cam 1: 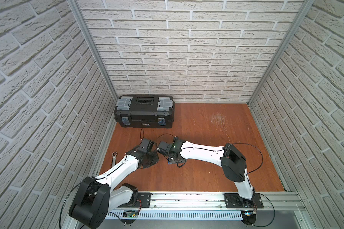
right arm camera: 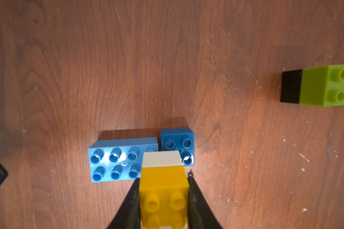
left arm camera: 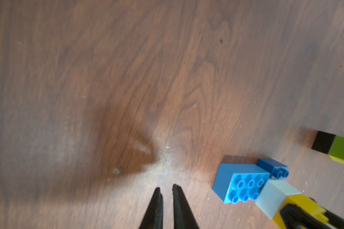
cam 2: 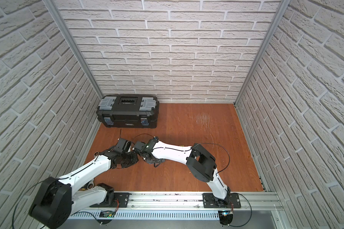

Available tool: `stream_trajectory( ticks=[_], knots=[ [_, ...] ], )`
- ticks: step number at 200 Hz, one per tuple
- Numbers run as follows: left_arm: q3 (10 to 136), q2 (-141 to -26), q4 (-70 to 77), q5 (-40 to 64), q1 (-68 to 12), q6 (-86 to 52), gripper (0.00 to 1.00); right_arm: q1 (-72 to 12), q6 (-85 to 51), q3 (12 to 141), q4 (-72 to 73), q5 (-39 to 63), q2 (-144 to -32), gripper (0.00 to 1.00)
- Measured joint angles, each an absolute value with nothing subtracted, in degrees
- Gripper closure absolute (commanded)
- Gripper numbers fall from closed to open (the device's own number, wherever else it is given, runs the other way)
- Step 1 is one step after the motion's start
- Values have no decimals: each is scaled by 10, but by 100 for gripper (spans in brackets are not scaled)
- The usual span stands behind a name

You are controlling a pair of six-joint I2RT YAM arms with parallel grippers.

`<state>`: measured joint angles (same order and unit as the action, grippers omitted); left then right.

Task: Assemble the number 4 with lego
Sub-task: Assemble the lego brick with the lego brick.

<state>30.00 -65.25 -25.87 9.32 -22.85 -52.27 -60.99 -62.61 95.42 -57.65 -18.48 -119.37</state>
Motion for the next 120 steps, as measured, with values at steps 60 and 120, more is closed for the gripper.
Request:
stream_trajectory(
  ticks=[60,120],
  knots=[
    [300,-656,-256,97,-229,-523,85,-604,-624,955,-576,-173,-1195,98],
    [295,-660,-249,103,-229,-523,85,-600,-577,1021,-620,-192,-1237,98]
  ],
)
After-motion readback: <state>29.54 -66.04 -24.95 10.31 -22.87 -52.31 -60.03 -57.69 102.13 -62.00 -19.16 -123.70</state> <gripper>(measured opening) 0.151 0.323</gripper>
